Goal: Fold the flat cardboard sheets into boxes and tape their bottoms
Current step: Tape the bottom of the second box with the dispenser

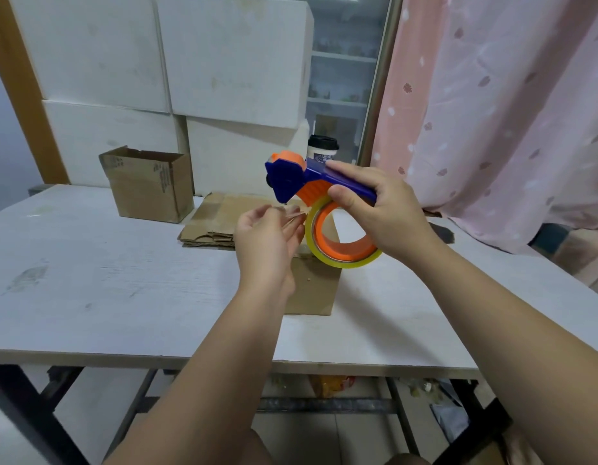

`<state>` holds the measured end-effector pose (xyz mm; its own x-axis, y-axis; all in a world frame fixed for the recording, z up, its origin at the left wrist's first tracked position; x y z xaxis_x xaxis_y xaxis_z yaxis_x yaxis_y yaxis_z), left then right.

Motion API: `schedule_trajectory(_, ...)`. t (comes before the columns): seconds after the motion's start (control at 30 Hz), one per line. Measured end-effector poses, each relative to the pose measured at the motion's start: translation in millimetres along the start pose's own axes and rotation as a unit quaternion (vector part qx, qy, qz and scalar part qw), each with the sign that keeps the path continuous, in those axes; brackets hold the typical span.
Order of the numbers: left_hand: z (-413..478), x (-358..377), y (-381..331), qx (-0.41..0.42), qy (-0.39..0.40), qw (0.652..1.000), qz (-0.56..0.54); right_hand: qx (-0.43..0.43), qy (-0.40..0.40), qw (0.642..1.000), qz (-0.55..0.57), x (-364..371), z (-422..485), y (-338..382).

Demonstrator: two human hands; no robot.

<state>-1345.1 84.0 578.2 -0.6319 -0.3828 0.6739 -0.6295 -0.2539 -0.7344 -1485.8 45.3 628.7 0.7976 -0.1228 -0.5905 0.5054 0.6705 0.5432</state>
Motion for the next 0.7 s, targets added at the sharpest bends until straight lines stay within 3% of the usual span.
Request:
schedule_trajectory(0.2, -4.0, -19.2, -3.7, -0.026, 0.020, 0.999, 0.004, -0.028, 0.033, 0.999, -0.016, -0.5, -3.4, 2.6)
schedule_trajectory(0.4, -6.3, -36.2, -7.3, 0.053, -0.013, 0.991, 0.122, -0.037, 0.066, 0.997, -0.014, -3.4, -5.0, 2.1)
schedule_trajectory(0.57, -4.5, -43.4, -0.3, -0.002, -0.037, 0.995, 0.090, -0.026, 0.058, 0.998, -0.015, -1.4, -6.7, -4.1)
schedule_trajectory(0.7, -3.5, -46.0, 3.7, 0.004, -0.041, 0.993, 0.107, -0.026, 0.052, 0.998, 0.009, 1.6, -9.9, -4.9)
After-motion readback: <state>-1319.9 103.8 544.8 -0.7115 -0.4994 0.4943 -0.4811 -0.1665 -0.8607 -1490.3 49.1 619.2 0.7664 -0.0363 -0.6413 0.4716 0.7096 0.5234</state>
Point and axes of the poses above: each hand's wrist, its own z-axis towards the middle knuckle, its own x-axis out of the palm, y = z × x, the point moved 3 cm from there along z, towards the middle knuckle
